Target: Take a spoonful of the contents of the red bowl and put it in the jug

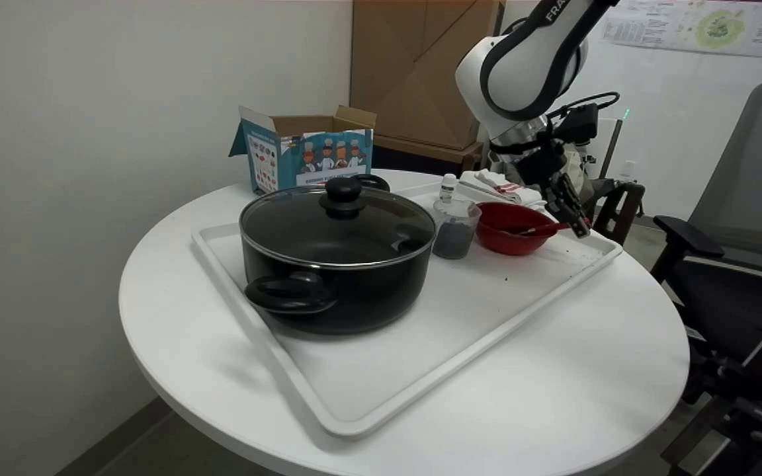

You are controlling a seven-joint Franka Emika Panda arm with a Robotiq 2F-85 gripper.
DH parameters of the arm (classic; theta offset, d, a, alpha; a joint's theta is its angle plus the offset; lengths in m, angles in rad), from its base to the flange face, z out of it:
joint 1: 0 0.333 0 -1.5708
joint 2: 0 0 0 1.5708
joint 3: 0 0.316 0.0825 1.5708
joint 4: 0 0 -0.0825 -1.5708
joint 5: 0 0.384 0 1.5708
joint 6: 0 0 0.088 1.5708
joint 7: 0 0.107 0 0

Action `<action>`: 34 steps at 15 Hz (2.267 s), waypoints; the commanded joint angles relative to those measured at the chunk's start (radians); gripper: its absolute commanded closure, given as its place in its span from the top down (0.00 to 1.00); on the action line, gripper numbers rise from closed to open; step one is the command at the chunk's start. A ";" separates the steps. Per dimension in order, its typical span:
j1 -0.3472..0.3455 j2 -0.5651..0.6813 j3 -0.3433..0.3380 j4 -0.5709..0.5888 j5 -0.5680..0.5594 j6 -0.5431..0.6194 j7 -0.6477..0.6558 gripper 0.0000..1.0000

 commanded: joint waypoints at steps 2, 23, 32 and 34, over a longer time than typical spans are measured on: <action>0.024 -0.030 -0.017 -0.050 0.014 0.077 0.008 0.08; -0.027 -0.152 -0.017 -0.205 0.235 0.275 -0.013 0.09; -0.028 -0.229 -0.014 -0.280 0.298 0.314 -0.022 0.09; -0.026 -0.241 -0.013 -0.292 0.303 0.321 -0.023 0.09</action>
